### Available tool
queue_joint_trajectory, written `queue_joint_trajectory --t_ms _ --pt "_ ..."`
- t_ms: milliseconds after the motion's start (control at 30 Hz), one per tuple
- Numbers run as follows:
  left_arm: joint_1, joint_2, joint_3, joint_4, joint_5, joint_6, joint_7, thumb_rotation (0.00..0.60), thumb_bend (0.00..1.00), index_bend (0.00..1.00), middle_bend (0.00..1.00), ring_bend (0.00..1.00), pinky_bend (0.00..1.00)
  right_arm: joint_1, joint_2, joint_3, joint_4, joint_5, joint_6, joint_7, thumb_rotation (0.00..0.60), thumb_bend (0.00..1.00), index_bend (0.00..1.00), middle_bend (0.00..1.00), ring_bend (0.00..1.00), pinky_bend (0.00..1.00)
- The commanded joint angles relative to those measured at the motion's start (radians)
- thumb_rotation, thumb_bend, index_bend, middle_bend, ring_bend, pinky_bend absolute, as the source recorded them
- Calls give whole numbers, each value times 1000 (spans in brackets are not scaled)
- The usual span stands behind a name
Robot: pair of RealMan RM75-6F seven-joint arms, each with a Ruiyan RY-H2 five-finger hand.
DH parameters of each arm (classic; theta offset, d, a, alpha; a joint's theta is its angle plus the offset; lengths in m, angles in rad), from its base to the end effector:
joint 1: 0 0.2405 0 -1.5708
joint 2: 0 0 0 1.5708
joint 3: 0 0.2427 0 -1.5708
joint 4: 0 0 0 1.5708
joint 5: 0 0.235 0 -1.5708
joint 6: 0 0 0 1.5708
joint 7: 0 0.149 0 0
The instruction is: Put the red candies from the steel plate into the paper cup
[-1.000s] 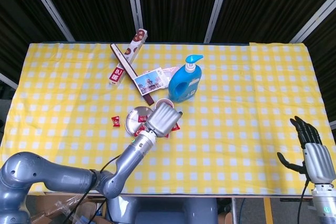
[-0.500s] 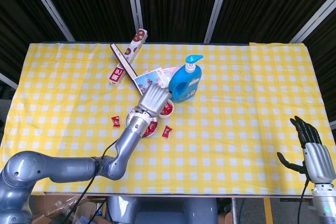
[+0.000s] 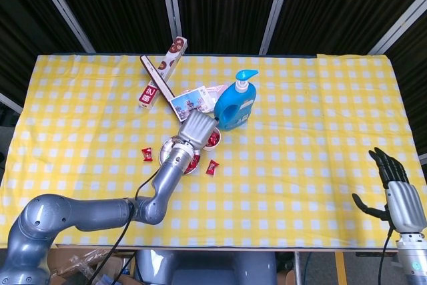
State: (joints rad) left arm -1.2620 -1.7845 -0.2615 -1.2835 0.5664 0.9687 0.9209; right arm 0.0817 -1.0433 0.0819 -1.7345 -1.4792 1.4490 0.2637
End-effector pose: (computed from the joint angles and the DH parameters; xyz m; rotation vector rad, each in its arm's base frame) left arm 0.0165 0.3932 -0.0960 -1.9678 -0.5640 -0.7270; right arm -0.2912 -0.1918 0.1421 1.2558 -1.1516 1.1321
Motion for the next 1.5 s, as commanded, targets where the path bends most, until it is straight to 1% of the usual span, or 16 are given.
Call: queue_joint_trajectory --t_ms 33,200,333,400,500,633,733,800,900,967,1300,1500 --pt "9 11 4 -24 7 14 -4 600 314 359 872 964 958 0 -1 -1 -1 -2 0 -2 600 336 0 0 0 0" --pt "38 53 10 -107 50 57 -28 600 307 336 870 962 958 -1 -3 -2 0 -5 3 -8 600 335 0 0 0 0" --pt "66 100 27 -200 102 76 -55 600 247 336 868 963 958 -1 -4 -3 -1 -5 3 -13 600 336 0 0 0 0" --pt "76 135 53 -260 114 55 -51 600 227 336 869 963 958 -1 -5 -3 0 -6 4 -13 600 336 0 0 0 0" --pt "94 188 102 -343 160 45 -41 600 226 336 875 963 958 -2 -6 -2 1 -6 6 -15 600 336 0 0 0 0" --pt "106 211 143 -380 179 22 -46 600 225 337 890 967 958 -2 -9 -2 2 -6 7 -22 600 336 0 0 0 0" --pt "107 204 168 -377 175 11 -35 600 225 337 908 977 965 -2 -11 -2 3 -6 9 -24 600 336 0 0 0 0" --pt "106 195 178 -370 173 9 -28 600 226 338 938 993 979 -2 -11 -2 3 -6 9 -24 600 336 0 0 0 0" --pt "102 161 192 -341 163 15 -7 600 231 337 988 1000 998 -1 -11 -3 3 -6 6 -22 600 336 0 0 0 0" --pt "97 133 198 -313 154 25 15 600 237 335 999 1000 1000 0 -10 -3 3 -6 4 -21 600 336 0 0 0 0" --pt "66 9 174 -189 82 23 68 600 302 330 1000 1000 1000 0 -5 -1 1 -4 2 -7 600 336 0 0 0 0" --pt "59 -44 166 -131 57 19 81 600 302 331 1000 1000 1000 0 -4 -1 2 -5 3 -4 600 335 0 0 0 0"
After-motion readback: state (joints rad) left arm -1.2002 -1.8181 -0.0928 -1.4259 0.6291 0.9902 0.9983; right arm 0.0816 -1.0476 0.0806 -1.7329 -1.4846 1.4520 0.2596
